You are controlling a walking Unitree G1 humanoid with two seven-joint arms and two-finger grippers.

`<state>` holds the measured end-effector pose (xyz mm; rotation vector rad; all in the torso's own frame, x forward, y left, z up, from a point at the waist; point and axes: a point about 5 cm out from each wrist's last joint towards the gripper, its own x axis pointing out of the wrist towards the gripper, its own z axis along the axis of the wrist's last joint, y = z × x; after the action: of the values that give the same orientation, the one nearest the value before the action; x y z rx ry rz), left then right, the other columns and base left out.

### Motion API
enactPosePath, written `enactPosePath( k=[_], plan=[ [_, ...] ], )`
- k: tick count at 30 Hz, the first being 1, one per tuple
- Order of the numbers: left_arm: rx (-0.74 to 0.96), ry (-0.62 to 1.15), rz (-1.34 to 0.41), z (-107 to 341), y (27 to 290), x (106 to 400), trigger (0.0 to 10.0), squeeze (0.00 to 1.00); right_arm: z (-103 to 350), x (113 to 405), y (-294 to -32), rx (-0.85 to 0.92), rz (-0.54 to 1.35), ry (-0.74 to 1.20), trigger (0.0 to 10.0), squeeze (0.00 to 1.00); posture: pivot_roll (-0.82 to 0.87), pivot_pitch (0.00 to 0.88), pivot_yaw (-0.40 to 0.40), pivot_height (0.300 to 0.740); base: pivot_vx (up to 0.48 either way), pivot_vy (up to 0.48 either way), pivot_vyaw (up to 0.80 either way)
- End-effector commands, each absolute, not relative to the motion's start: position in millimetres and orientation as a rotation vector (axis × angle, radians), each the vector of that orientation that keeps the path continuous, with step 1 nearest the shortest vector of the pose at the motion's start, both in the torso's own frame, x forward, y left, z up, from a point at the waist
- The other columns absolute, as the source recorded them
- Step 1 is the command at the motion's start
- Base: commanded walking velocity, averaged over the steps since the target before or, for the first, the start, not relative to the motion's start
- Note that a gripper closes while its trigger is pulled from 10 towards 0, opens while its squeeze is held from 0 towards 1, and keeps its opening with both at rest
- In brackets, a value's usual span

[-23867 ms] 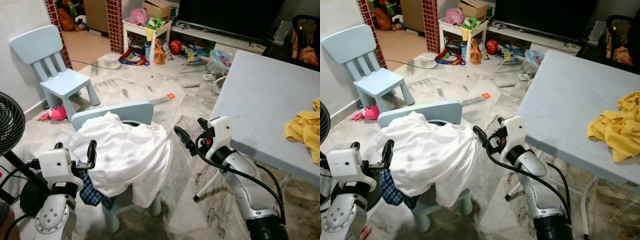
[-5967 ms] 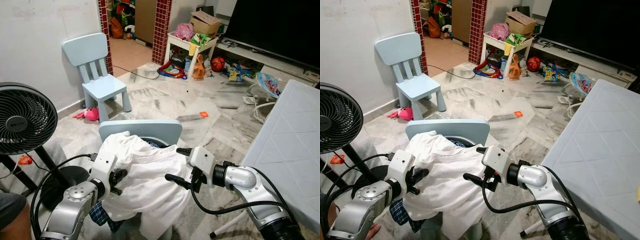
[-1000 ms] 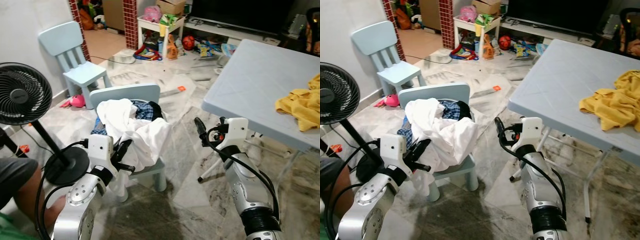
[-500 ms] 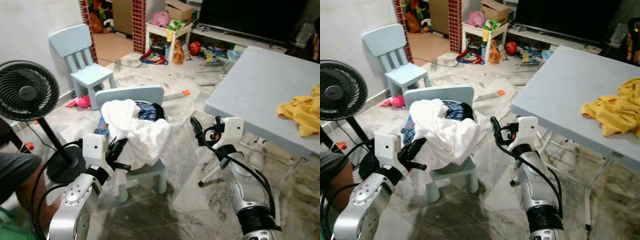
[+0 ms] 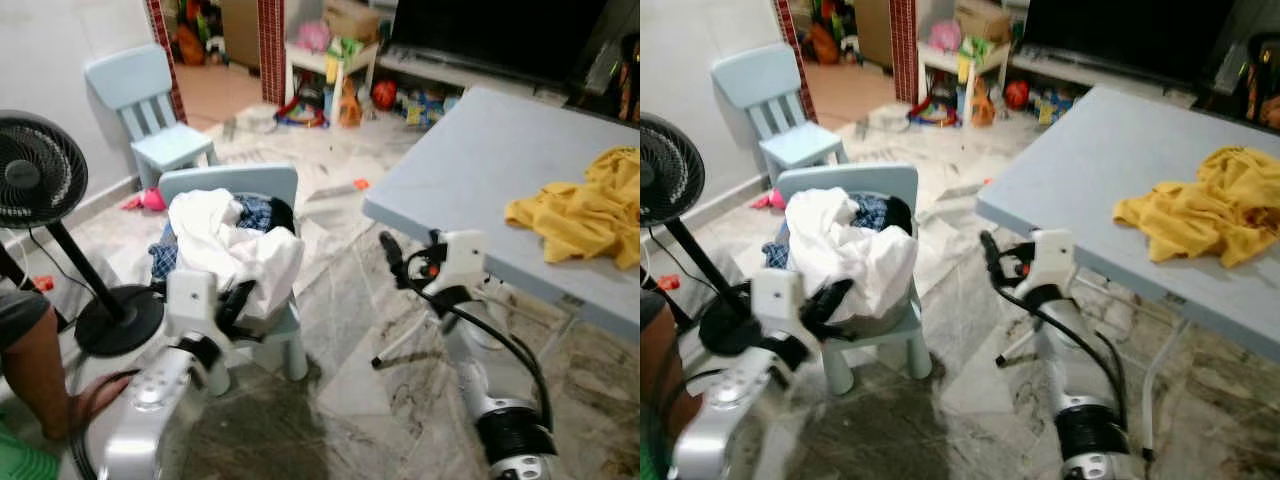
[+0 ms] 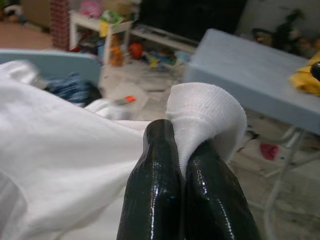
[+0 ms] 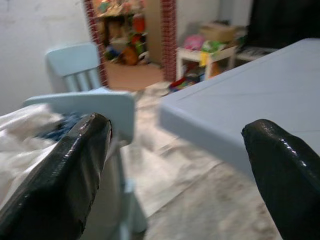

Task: Hang hanger

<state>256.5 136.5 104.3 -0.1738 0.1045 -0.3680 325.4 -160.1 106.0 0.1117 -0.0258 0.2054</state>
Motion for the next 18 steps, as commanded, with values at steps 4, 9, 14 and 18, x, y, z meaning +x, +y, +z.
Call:
enactPosePath(
  k=[4,9,14,18],
  plan=[
    [-0.152,0.087,-0.374,109.5,138.8,259.0,10.0,0.00,107.9,327.1,-154.6,0.119,0.214,-0.033,10.0,0.00,0.02,0.000,-0.046,0.740,0.000,-0.330,0.00],
    [-0.142,0.097,-0.416,108.9,132.4,258.2,10.0,0.00,107.7,327.3,-154.8,0.119,0.212,-0.032,10.0,0.00,0.02,0.000,-0.045,0.740,0.000,-0.273,0.00],
    [-0.136,0.070,-0.433,117.5,122.6,262.3,10.0,0.00,107.3,327.4,-155.5,0.119,0.211,-0.031,10.0,0.00,0.02,0.000,-0.047,0.740,0.000,-0.049,-0.10],
    [-0.137,0.038,-0.474,128.8,109.5,265.1,10.0,0.00,107.1,327.7,-155.3,0.115,0.214,-0.028,10.0,0.00,0.02,0.000,-0.049,0.740,0.000,0.000,-0.56]
  ],
)
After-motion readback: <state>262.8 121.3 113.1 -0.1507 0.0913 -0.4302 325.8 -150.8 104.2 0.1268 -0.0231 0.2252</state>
